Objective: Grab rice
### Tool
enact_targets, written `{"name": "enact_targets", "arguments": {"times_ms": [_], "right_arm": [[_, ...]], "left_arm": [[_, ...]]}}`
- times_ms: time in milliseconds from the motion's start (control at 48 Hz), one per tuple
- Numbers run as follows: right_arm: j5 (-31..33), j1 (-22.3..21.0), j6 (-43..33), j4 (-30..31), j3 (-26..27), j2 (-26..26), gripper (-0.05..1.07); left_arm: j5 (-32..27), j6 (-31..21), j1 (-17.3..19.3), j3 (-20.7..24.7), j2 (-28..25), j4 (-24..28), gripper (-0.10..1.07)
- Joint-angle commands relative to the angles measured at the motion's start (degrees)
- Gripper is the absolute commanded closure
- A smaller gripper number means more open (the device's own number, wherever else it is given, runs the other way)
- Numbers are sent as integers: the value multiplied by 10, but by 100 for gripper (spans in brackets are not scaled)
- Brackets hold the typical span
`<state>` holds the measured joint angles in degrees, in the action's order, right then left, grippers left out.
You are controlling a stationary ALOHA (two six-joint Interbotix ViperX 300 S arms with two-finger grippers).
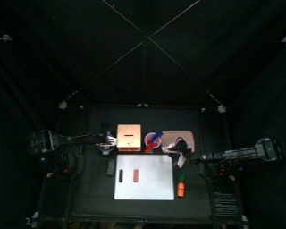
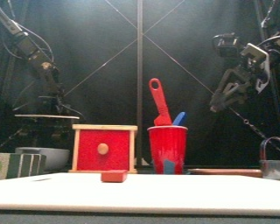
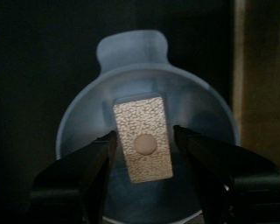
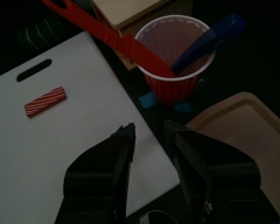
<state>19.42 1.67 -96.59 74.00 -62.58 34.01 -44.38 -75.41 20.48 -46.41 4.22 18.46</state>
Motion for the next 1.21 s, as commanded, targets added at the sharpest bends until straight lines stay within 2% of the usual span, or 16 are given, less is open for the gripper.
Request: {"name": "enact_targets", "arguments": {"times_ms": [0,604,1188], "right_arm": [[0,-1,0,0,5,6,30],[0,-2,0,-2,9,6,30],[-1,-1,-1,-15,11,7,30]], "left_arm": [[-1,-1,0,8,-8,1,9],[-1,-1,-1,-18,-10,-18,11],[-3,-2,-3,-17,11,-12,14]]}}
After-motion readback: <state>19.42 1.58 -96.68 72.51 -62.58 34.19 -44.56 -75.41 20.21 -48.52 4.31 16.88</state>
